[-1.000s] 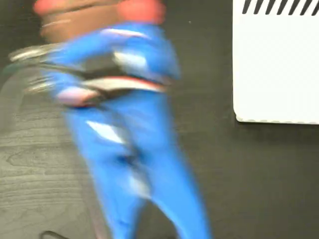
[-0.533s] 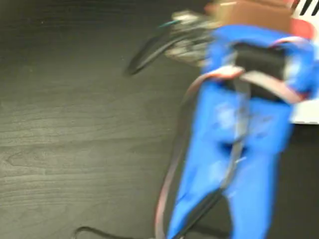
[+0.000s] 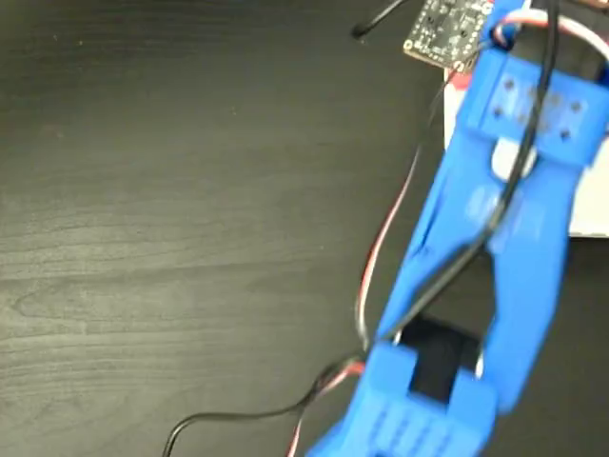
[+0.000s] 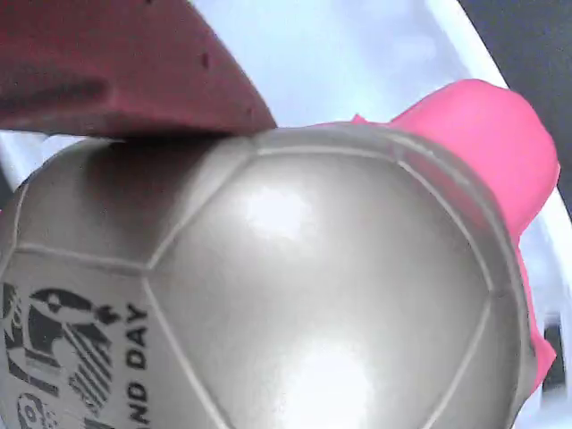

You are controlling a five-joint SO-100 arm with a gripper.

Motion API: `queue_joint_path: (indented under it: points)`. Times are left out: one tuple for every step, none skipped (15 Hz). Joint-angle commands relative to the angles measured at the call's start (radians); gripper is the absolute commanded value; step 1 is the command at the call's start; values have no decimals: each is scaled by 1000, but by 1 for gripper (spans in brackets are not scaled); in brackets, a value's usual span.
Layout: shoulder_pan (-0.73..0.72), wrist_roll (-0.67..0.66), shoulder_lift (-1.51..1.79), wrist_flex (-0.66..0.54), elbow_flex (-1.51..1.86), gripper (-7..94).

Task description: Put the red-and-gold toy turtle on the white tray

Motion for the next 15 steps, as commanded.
queue_joint_path:
  points:
    - [26, 23, -6, -6, -83, 0]
    - [38, 23, -26, -6, -101, 0]
    - [52, 18, -43, -6, -120, 0]
    - [67, 3, -57, -11, -126, 0]
    - [84, -8, -63, -29, -124, 0]
    - [98, -20, -72, -51, -121, 0]
    - [109, -31, -83, -57, -126, 0]
    - [112, -43, -98, -58, -126, 0]
    - [115, -49, -115, -66, -126, 0]
    - [118, -52, -129, -80, -124, 0]
    - [120, -57, -138, -87, -123, 0]
    - [120, -63, -146, -91, -123, 0]
    - [120, -69, -153, -95, -124, 3]
    - [117, -75, -160, -98, -123, 17]
    - [117, -83, -163, -98, -112, 30]
